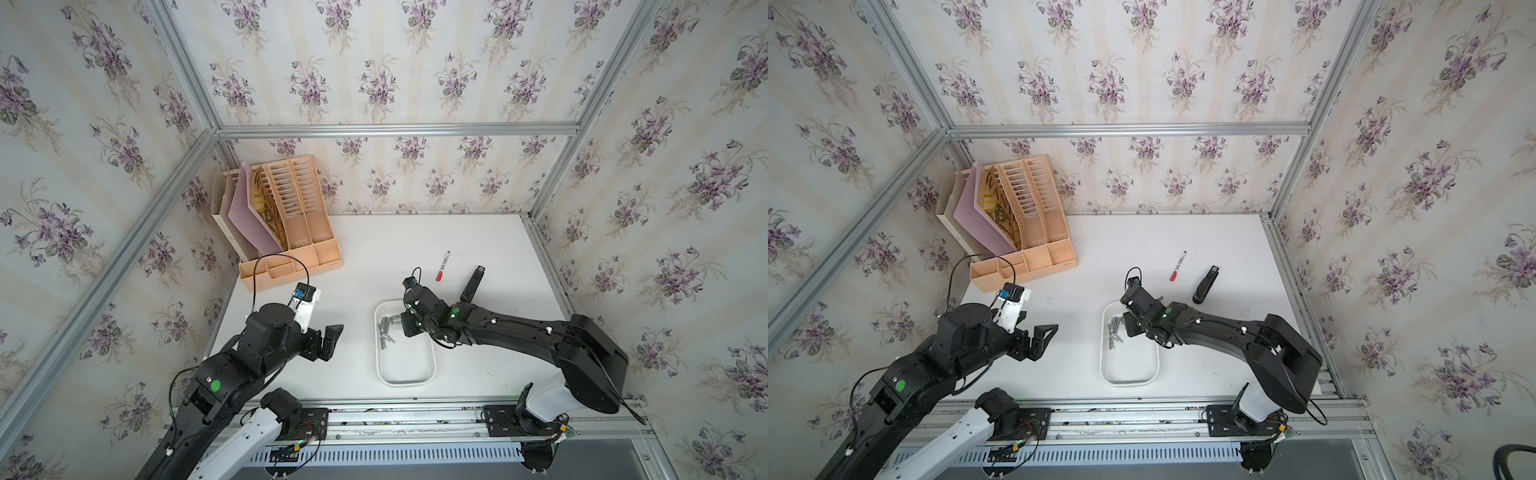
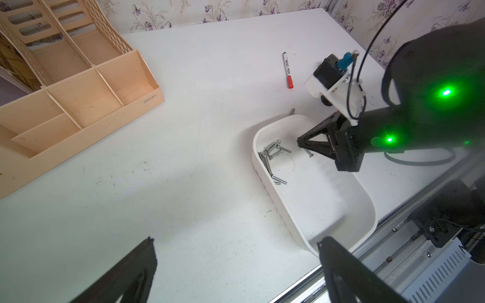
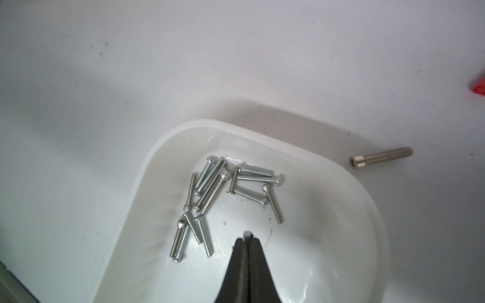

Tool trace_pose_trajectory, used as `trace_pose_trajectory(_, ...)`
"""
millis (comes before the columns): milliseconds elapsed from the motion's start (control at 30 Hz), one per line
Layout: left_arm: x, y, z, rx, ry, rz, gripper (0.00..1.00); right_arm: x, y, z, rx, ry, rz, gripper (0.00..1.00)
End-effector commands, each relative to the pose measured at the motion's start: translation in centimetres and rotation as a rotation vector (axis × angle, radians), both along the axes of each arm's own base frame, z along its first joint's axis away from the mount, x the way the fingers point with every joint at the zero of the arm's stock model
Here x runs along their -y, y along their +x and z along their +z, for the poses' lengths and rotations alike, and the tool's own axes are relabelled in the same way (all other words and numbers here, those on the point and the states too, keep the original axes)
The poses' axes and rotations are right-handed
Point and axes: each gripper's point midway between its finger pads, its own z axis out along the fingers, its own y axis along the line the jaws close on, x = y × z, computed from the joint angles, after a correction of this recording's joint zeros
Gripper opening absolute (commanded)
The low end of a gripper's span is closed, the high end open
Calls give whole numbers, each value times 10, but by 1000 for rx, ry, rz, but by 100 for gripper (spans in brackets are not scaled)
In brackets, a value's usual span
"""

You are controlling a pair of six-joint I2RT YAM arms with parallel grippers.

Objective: Take out the screws from the storage box
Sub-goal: Pick up the screw from the storage box, then place the screw at the center of the board.

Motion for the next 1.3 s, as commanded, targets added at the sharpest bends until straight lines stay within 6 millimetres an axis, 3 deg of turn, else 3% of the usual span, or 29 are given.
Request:
trace_pose_trajectory(0,2,6,5,26,-7,5,99,12,10,22,52,91,-65,0)
trace_pose_trajectory(200,0,4,7,36,-10,9,99,74,34,29,87,107,-292,0)
trace_pose_trajectory(367,1,5,6,31,-4,8,99,108,47,-14,-69,75,-400,0)
trace_pose_trajectory(533,1,4,7,35,-9,7,99,119,48,-62,-238,32,-441,0)
trace_pose_trajectory(667,4,6,3,18,4,-4,99,116,45,-82,-296,3,-433,0)
trace_pose_trajectory(1100,47,-3,-22,-121,24,-183,99,124,49,-91,-297,-58,-461,1)
trace_pose_trajectory(1267,50,-5,-23,-125,25,-197,99,128,52,-79,-253,-52,-471,18)
